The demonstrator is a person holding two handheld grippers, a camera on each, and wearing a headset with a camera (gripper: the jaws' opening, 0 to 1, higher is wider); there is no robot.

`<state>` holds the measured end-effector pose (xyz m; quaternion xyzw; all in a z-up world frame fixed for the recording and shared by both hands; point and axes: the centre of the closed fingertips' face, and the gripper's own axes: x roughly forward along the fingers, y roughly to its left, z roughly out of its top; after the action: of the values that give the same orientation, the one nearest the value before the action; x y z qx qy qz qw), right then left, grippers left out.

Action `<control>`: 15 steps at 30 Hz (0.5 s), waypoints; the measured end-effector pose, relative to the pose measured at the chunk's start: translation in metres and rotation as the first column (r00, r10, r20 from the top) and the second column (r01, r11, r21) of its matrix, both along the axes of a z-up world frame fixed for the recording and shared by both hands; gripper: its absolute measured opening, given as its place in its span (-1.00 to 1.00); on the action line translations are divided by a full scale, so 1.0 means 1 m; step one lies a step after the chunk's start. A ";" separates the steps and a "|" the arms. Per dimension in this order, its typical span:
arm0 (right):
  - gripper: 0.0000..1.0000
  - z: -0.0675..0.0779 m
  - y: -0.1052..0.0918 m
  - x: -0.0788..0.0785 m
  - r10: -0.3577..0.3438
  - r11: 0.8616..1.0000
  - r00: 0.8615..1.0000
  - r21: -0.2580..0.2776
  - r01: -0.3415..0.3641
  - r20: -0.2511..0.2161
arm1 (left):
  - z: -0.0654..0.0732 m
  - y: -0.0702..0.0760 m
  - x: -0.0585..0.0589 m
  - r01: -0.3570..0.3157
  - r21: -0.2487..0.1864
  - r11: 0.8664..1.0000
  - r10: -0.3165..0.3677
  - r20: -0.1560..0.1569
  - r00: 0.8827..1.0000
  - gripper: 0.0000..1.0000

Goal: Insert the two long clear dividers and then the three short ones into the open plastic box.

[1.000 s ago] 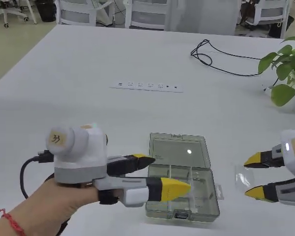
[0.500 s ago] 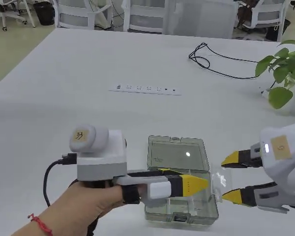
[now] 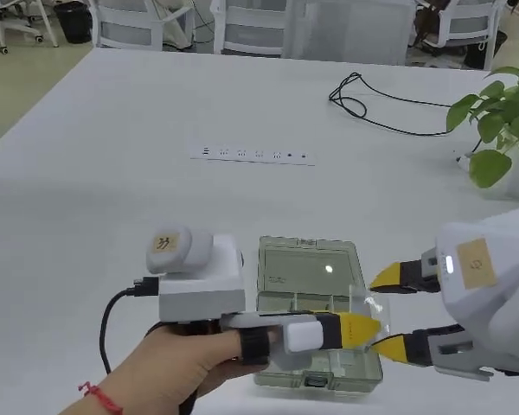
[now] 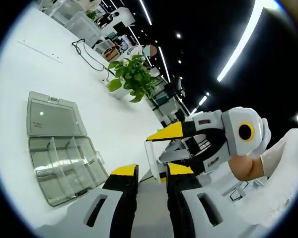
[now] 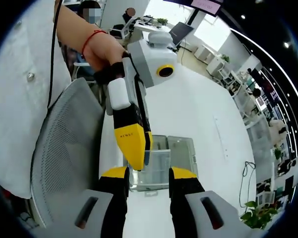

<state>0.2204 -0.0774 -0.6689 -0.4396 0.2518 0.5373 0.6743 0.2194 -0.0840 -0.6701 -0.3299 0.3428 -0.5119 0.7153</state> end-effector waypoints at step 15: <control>-0.35 0.000 0.002 -0.001 0.014 1.000 1.000 -0.019 -0.014 0.003 | 0.000 0.000 -0.002 0.014 -0.011 1.000 -0.014 -0.002 1.000 -1.00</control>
<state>0.2194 -0.0753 -0.6692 -0.4487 0.2526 0.5390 0.6666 0.2170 -0.0841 -0.6697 -0.3320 0.3429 -0.5183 0.7097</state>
